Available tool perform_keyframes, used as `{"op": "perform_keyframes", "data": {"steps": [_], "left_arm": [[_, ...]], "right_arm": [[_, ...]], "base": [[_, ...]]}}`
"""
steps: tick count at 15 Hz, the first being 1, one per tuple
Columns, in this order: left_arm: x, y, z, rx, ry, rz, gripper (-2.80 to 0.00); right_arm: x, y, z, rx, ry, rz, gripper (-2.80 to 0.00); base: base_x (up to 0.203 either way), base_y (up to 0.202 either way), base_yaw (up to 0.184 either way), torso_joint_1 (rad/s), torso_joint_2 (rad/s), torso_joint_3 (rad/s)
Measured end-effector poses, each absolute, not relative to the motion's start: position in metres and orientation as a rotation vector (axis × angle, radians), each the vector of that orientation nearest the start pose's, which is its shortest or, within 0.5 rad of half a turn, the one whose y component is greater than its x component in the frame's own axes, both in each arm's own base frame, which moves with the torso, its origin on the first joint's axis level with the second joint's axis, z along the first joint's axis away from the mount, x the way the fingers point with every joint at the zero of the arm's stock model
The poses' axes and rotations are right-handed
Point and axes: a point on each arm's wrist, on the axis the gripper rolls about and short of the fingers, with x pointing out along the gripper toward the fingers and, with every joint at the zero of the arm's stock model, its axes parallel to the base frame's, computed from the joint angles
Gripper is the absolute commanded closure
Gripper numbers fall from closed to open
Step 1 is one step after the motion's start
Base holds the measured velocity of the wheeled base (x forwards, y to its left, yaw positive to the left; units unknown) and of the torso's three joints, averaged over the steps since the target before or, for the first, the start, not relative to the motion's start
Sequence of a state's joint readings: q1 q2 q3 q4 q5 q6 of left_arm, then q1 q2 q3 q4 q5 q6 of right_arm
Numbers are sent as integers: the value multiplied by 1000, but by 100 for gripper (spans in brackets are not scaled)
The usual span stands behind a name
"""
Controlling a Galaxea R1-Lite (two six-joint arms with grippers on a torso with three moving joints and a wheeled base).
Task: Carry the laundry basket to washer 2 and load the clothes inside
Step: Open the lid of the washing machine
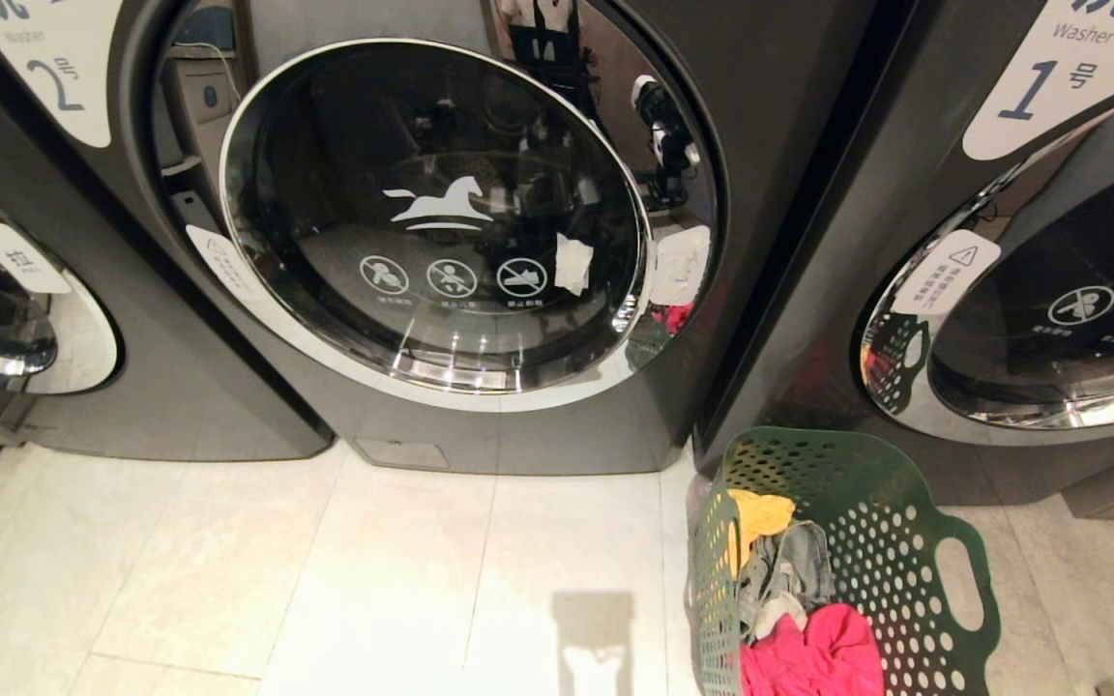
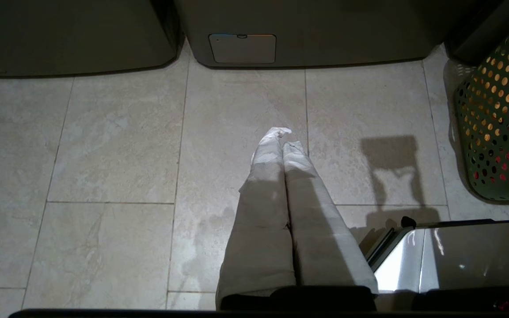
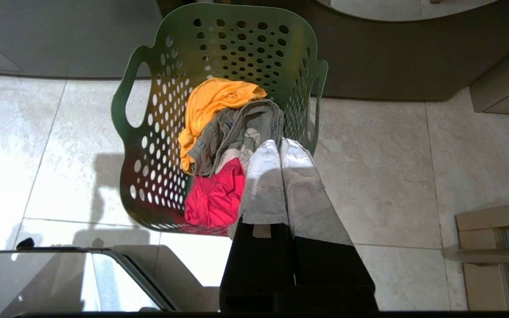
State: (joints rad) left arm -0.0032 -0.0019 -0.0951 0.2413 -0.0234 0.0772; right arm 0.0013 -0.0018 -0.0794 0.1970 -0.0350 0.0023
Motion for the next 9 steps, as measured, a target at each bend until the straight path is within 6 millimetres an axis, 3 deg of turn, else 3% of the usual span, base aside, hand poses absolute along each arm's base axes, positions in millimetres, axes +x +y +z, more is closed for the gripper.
{"op": "perform_keyframes", "data": {"steps": [6,9], "left_arm": [[-32,0,77,78,143,-32,0],[-32,0,77,78,144,-32,0]], "right_arm": [[-30,-1,77,0,115,-34,0],[-30,-1,77,0,115,-34,0]], "base": [[0,0,0,0,0,6],[0,0,0,1,5,141]]}}
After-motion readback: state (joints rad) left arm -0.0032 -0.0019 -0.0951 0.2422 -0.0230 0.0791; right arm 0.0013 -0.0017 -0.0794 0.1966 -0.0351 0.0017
